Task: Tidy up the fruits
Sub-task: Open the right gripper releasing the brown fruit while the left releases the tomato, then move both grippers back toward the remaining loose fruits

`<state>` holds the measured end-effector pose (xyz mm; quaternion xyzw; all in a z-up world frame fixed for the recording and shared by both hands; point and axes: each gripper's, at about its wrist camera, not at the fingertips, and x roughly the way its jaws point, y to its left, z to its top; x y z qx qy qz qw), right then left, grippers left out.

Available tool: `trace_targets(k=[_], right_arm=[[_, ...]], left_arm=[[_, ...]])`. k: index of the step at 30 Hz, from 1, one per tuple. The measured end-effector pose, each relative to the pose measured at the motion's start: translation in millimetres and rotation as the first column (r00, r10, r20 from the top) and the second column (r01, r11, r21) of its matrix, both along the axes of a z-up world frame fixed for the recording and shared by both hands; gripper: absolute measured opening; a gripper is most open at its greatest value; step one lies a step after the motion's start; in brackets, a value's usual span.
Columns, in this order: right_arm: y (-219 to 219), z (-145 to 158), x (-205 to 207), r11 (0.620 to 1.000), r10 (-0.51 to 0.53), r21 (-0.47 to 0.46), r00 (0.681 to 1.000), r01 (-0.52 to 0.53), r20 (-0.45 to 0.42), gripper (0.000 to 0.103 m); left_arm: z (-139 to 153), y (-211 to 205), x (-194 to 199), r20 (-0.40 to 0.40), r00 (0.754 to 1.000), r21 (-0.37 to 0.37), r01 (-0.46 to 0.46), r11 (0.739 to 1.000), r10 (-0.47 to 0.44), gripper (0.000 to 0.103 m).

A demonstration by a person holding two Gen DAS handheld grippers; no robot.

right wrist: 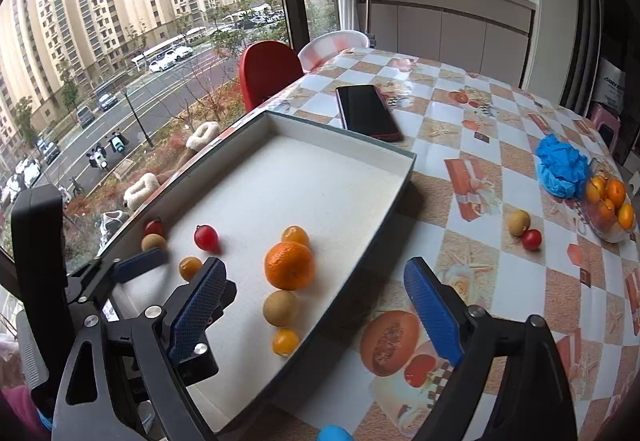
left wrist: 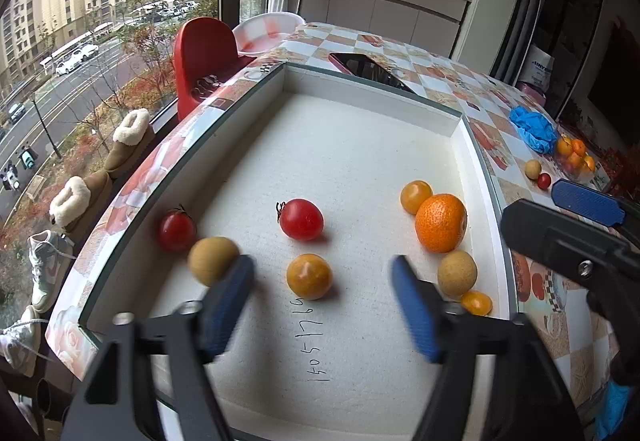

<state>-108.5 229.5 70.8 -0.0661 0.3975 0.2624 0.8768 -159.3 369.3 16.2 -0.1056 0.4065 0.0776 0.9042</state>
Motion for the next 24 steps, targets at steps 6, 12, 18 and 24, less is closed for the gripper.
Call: trace_targets(k=[6, 12, 18, 24], right_arm=[[-57.5, -2.9, 19.2, 0.985, -0.171, -0.032, 0.985, 0.170, -0.028, 0.094], [-134.0, -26.8, 41.2, 0.925, -0.379, -0.039, 0.915, 0.377, -0.136, 0.094], [-205.7, -59.9, 49.3, 0.827, -0.562, -0.106, 0.805, 0.552, -0.192, 0.094], [-241.5, -72.6, 35.2, 0.774, -0.629, -0.157, 0.773, 0.614, -0.081, 0.103]], left_arm=[[19.0, -14.3, -1.1, 0.042, 0.999, 0.021, 0.013, 1.000, -0.014, 0.097], [35.3, -40.9, 0.6, 0.052, 0.996, 0.034, 0.076, 0.997, -0.077, 0.097], [52.6, -84.6, 7.0, 0.102, 0.978, 0.062, 0.174, 0.983, -0.180, 0.097], [49.2, -127.1, 30.3, 0.058, 0.962, 0.046, 0.265, 0.963, -0.268, 0.097]])
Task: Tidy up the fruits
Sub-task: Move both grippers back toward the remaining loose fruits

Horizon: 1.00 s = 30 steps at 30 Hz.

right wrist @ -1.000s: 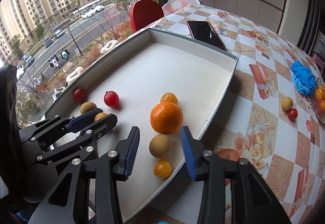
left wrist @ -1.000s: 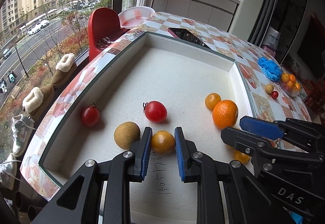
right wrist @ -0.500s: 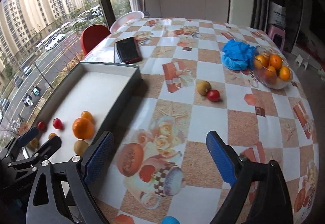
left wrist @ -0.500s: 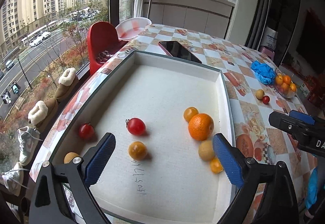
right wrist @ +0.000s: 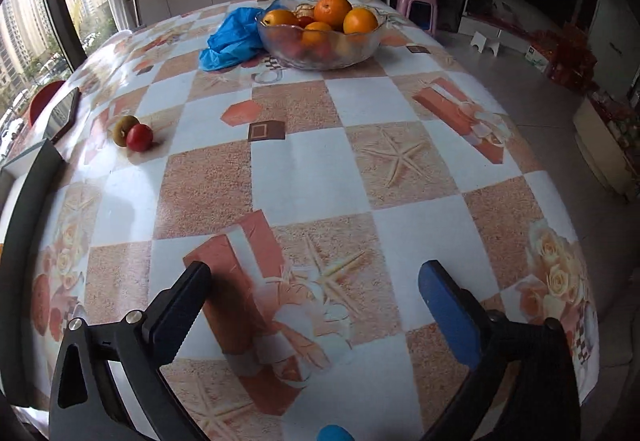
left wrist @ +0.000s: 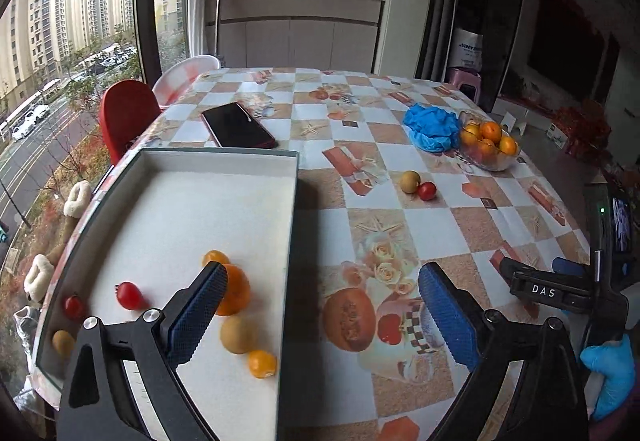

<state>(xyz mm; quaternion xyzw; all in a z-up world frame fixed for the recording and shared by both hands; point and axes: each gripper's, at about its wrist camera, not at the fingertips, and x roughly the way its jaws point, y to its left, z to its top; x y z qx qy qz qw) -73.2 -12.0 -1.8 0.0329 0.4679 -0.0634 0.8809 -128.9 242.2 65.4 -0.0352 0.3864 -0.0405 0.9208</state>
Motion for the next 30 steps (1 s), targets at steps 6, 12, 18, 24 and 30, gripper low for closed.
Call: trace_targets(k=[6, 12, 18, 24, 30], right_arm=[[-1.6, -1.6, -0.3, 1.000, 0.023, -0.004, 0.999, -0.023, 0.035, 0.103], [0.4, -0.7, 3.3, 0.999, 0.043, -0.006, 0.999, -0.043, 0.033, 0.103], [-0.7, -1.3, 2.1, 0.999, 0.046, -0.003, 0.998, -0.046, 0.040, 0.103], [-0.6, -1.4, 1.7, 0.999, 0.046, -0.001, 0.998, -0.046, 0.040, 0.103], [-0.5, -1.5, 1.5, 0.999, 0.046, -0.002, 0.998, -0.046, 0.041, 0.103]], left_arm=[[-35.3, -40.2, 15.3, -0.107, 0.993, 0.041, 0.060, 0.997, -0.055, 0.097], [-54.0, -47.3, 33.4, -0.141, 0.989, 0.060, 0.049, 0.997, -0.040, 0.097], [-57.3, -50.4, 60.0, -0.132, 0.991, 0.103, 0.028, 0.994, -0.015, 0.097], [-58.6, -47.2, 80.6, -0.141, 0.990, 0.119, -0.006, 0.993, 0.023, 0.097], [-42.0, -63.3, 83.4, -0.150, 0.988, 0.104, 0.062, 0.993, -0.046, 0.097]])
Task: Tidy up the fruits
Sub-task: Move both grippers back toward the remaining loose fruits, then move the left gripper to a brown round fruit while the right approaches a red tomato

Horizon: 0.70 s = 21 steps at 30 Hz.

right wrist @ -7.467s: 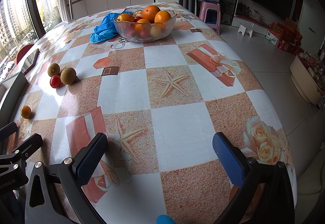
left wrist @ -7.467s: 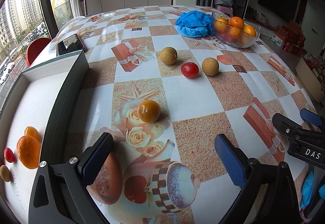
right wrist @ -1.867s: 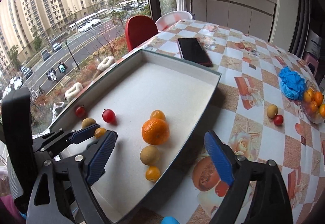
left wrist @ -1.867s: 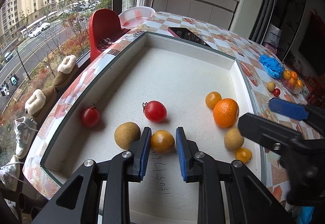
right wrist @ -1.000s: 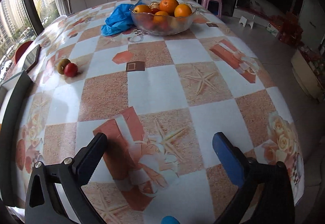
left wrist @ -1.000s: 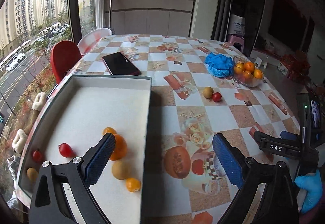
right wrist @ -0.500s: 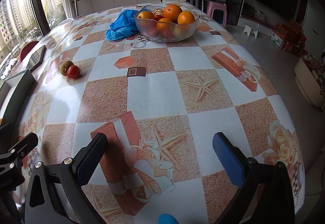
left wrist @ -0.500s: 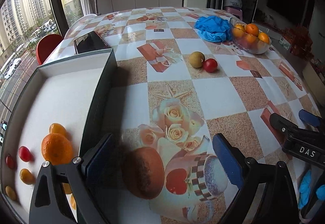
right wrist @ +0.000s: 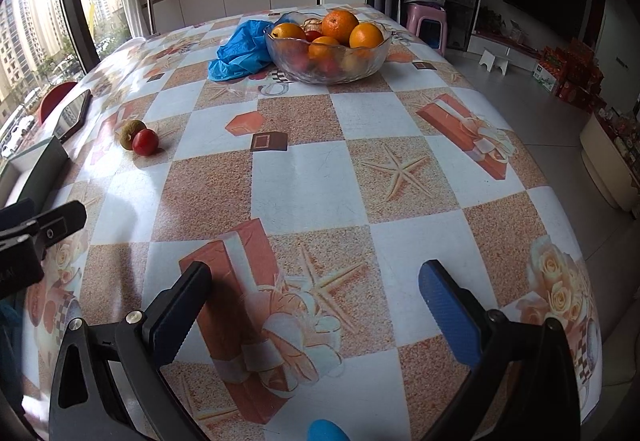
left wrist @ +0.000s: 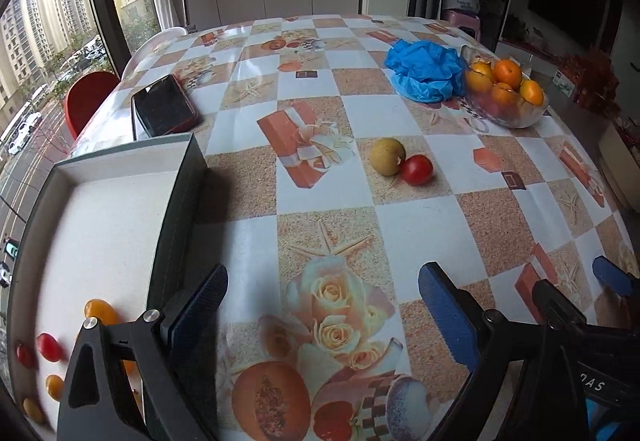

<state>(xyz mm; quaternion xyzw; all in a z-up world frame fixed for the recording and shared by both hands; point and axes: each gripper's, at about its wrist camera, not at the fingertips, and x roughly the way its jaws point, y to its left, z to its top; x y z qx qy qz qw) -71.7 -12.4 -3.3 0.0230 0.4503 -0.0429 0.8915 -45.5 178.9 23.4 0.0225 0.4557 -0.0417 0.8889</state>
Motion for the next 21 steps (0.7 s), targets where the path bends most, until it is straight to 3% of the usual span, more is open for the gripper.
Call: trace_targets(k=[8, 17, 21], right_arm=[[-0.1, 0.2, -0.6, 1.000, 0.002, 0.002, 1.000, -0.002, 0.002, 0.103], [0.6, 0.7, -1.7, 1.000, 0.004, 0.002, 1.000, -0.004, 0.004, 0.103], [0.8, 0.8, -1.4, 1.000, 0.004, 0.003, 1.000, -0.004, 0.005, 0.103]], left_arm=[[26.7, -14.5, 31.6, 0.014, 1.000, -0.046, 0.006, 0.999, -0.005, 0.097], [20.0, -16.2, 63.7, -0.019, 0.999, -0.073, -0.031, 0.997, 0.030, 0.097], [9.3, -25.2, 77.5, -0.031, 0.999, -0.044, -0.028, 0.999, 0.027, 0.097]])
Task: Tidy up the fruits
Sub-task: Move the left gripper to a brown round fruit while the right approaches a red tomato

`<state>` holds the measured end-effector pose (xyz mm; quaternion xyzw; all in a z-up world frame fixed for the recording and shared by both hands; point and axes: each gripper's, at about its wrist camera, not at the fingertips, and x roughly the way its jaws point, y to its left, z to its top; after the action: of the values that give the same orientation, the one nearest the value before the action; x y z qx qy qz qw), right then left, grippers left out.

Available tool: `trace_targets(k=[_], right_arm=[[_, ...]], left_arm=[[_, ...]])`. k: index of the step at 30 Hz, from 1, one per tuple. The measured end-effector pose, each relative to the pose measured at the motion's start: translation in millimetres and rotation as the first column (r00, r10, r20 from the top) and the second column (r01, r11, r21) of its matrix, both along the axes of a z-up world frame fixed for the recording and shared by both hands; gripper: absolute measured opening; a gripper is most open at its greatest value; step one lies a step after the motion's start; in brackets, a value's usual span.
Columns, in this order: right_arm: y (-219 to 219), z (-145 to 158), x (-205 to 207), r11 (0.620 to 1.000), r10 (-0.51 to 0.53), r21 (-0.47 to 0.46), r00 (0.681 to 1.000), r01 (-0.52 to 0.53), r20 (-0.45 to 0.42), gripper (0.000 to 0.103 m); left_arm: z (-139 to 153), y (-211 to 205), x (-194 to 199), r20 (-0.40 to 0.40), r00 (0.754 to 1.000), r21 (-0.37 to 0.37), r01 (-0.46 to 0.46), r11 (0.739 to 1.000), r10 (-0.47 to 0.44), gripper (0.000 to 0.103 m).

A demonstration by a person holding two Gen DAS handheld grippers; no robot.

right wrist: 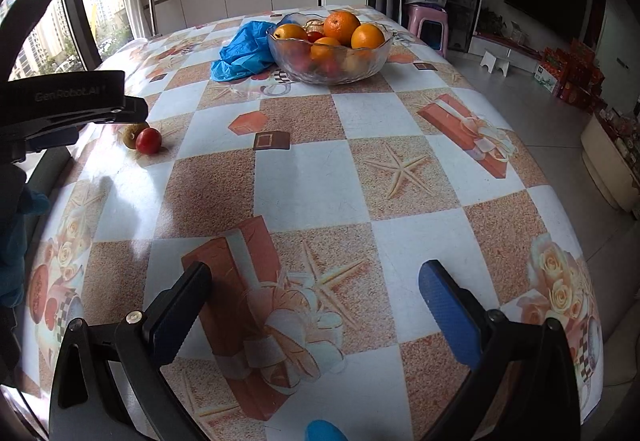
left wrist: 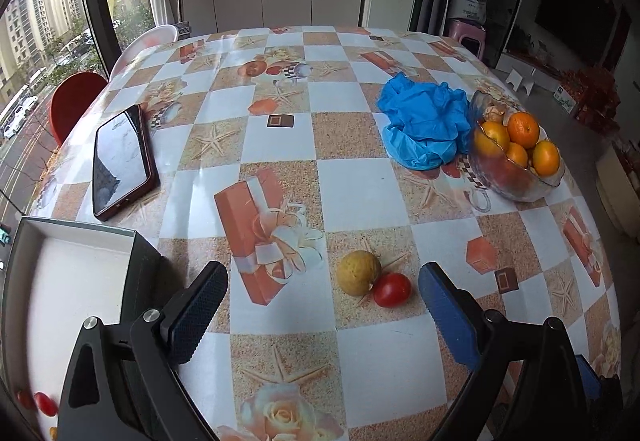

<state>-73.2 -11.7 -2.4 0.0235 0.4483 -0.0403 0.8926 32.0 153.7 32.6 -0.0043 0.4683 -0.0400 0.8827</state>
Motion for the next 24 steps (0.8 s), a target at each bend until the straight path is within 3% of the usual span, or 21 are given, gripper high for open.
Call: trace_targets(k=[5, 7, 9, 10, 12, 18, 24], right_arm=[[-0.2, 0.0, -0.5, 1.000, 0.000, -0.001, 1.000, 0.000, 0.000, 0.103], [-0.3, 0.0, -0.7, 1.000, 0.000, 0.000, 1.000, 0.000, 0.000, 0.103], [-0.3, 0.1, -0.8, 1.000, 0.000, 0.000, 1.000, 0.000, 0.000, 0.103], [-0.2, 0.1, -0.8, 1.000, 0.000, 0.000, 1.000, 0.000, 0.000, 0.103], [-0.1, 0.2, -0.6, 1.000, 0.000, 0.000, 1.000, 0.000, 0.000, 0.103], [0.1, 0.3, -0.6, 1.000, 0.000, 0.000, 1.000, 0.000, 0.000, 0.103], [-0.1, 0.3, -0.5, 1.000, -0.001, 0.000, 1.000, 0.001, 0.000, 0.103]], left_arm=[[-5.9, -20.7, 4.4, 0.014, 0.999, 0.045, 0.047, 0.998, -0.047, 0.097], [-10.0, -28.2, 7.3, 0.006, 0.998, 0.067, 0.059, 0.996, -0.060, 0.082], [-19.5, -31.9, 12.8, -0.042, 0.997, 0.075, 0.063, 0.995, -0.060, 0.061], [-22.8, -30.7, 13.5, -0.050, 0.997, 0.057, 0.056, 0.997, -0.053, 0.059], [-21.1, -28.5, 11.6, -0.027, 0.999, 0.035, 0.043, 0.998, -0.042, 0.044], [-20.7, -28.8, -5.7, -0.001, 0.998, 0.038, 0.070, 0.997, -0.070, 0.043], [-21.2, -17.6, -52.2, 0.015, 0.997, 0.003, 0.078, 0.997, -0.078, 0.043]])
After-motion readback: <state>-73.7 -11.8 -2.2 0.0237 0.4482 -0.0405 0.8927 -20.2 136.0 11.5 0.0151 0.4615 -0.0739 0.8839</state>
